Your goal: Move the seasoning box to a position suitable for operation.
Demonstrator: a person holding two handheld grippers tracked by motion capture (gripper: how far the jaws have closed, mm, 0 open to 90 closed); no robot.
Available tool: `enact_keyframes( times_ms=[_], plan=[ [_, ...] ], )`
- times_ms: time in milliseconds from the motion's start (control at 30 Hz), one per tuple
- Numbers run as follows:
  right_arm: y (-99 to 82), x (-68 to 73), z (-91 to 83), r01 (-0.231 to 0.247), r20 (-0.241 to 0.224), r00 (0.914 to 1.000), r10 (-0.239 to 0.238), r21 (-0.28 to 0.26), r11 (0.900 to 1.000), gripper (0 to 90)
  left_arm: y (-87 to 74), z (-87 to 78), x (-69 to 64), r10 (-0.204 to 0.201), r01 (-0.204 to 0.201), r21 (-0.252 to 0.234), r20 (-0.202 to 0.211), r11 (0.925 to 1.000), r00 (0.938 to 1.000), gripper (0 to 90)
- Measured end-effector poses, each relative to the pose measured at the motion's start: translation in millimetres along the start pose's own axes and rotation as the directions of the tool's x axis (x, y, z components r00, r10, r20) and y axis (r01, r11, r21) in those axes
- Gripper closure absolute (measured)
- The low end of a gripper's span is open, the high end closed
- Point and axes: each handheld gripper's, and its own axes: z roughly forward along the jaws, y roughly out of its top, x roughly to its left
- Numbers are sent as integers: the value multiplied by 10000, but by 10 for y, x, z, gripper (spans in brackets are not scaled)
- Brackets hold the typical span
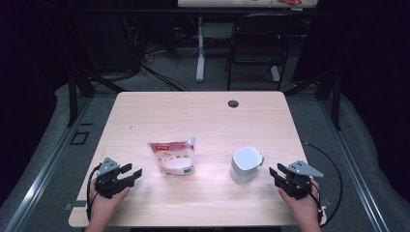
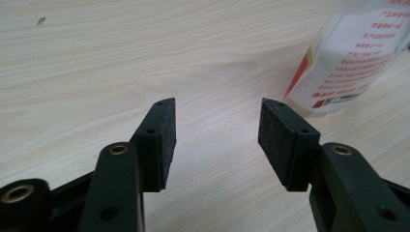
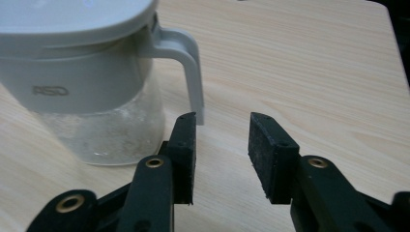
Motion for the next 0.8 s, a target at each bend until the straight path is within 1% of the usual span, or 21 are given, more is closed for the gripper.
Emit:
enact_keyframes(
  times_ms=[67,100,133,167,200,233,333,367,433,467,500,533,600,733,767,800],
  plan=[
    [5,8,3,52,-133,9999,-54,-178,9998,651,6,8,-6,-64,64,7,95,10000,9999,504],
    [12,3,7,23,-372,9993,-28,-145,9999,652,5,11,-12,-46,46,45,115,10000,9999,515],
    [12,3,7,23,-372,9993,-28,-145,9999,652,5,11,-12,-46,46,45,115,10000,9999,520],
    [18,13,16,-58,-603,9982,37,-348,9994,664,6,10,-25,93,-95,147,124,9998,9999,520],
    [18,13,16,-58,-603,9982,37,-348,9994,664,6,10,-25,93,-95,147,124,9998,9999,520],
    [32,36,19,145,-531,9984,-168,-430,9990,666,8,6,-29,149,-149,19,165,9999,9998,520],
    [45,49,32,275,-526,9982,-296,-394,9988,667,10,5,-27,90,-88,-101,168,9999,9998,520],
    [47,53,64,463,-421,9980,-480,-397,9981,656,11,11,-15,41,-39,-124,203,9999,9998,521],
    [49,39,112,423,-528,9976,-443,-379,9984,629,8,16,-11,0,1,-63,212,10000,9998,523],
    [51,35,132,423,-524,9976,-442,-384,9984,620,8,14,-7,3,-1,-77,271,10000,9996,533],
    [53,35,153,429,-498,9978,-447,-363,9984,613,7,9,-13,-82,86,-123,297,9999,9995,541],
    [61,34,169,517,-481,9974,-528,-241,9984,611,7,9,-13,-82,86,-123,297,9999,9995,548],
    [79,27,200,496,-497,9975,-502,-118,9987,612,11,6,-17,-97,101,-140,297,9999,9995,557],
    [119,20,242,388,-469,9981,-392,-90,9992,610,19,3,-17,-84,86,-71,338,9999,9994,558],
    [152,20,273,322,-631,9975,-321,-3,9995,610,22,3,-17,-55,58,-85,352,9999,9994,558],
    [160,26,293,431,-538,9976,-429,20,9991,610,22,7,-21,-79,85,-143,362,9999,9993,558]
  ],
)
